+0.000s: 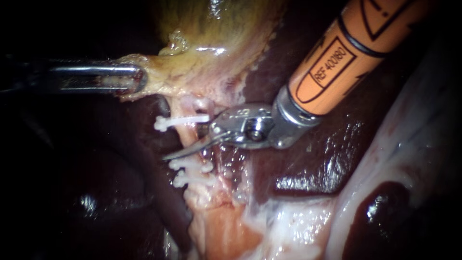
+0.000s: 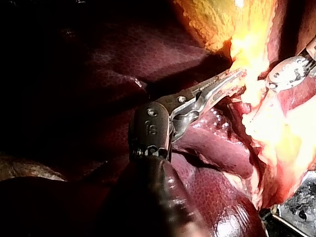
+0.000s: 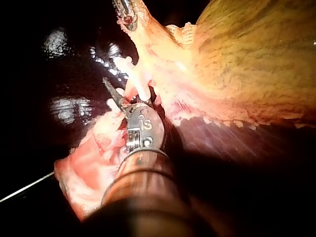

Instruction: Go to the cutting position left tube

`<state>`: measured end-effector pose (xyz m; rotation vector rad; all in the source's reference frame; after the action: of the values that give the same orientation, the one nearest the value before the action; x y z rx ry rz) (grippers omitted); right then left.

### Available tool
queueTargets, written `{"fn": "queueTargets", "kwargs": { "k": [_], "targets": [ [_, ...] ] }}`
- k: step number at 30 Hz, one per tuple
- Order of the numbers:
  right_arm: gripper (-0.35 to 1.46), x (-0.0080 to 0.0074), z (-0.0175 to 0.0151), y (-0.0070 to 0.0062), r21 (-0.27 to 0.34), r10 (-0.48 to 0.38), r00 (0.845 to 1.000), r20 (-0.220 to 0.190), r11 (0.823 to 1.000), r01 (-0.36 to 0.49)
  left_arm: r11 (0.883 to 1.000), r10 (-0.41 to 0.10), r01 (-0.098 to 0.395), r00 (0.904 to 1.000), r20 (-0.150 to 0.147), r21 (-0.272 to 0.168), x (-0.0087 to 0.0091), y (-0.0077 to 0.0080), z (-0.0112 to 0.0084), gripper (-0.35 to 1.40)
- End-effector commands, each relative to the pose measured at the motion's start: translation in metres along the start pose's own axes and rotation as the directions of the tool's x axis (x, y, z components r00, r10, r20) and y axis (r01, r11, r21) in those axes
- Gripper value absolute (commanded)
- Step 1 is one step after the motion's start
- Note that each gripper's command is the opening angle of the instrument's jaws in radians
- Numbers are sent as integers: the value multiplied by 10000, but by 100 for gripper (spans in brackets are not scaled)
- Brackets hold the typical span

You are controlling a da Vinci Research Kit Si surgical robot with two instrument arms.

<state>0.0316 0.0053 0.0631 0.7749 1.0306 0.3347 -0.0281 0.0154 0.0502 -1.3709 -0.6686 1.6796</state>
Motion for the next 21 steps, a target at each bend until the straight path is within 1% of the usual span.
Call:
{"fn": "queueTargets", "kwargs": {
  "k": [1, 3, 6, 9, 10, 15, 18, 21],
  "targets": [
    [140, 2, 2, -1, 78, 37, 10000, -69, 10000, -36, 10000, 1, -1, 10000, -1, 10, 0, 0, 1, -35],
    [140, 5, 6, -3, 254, 196, 9995, -229, 9995, -190, 10000, 1, -1, 10000, -1, 10, 0, 0, 1, -35],
    [141, 10, 8, -13, 650, 393, 9983, -432, 9972, -364, 10000, 1, -1, 10000, -2, 10, 0, 0, 1, -35],
    [141, 16, 8, -26, 961, 385, 9983, -446, 9948, -340, 10000, 1, -1, 10000, -2, 11, 0, 0, 1, -35],
    [141, 19, 8, -32, 1100, 394, 9980, -489, 9934, -338, 10000, 1, -1, 10000, -1, 10, 0, 0, 1, -35],
    [141, 30, 10, -54, 1672, 449, 9967, -675, 9854, -331, 10000, 2, -2, 10000, -1, 10, 0, 0, 1, -35],
    [141, 36, 9, -61, 1743, 499, 9957, -775, 9840, -358, 10000, 2, -2, 10000, -1, 10, 0, 0, 1, -35],
    [141, 40, 7, -62, 1797, 503, 9953, -830, 9831, -347, 10000, 2, -2, 10000, 0, 8, 0, -1, 1, -35]
  ]
}}
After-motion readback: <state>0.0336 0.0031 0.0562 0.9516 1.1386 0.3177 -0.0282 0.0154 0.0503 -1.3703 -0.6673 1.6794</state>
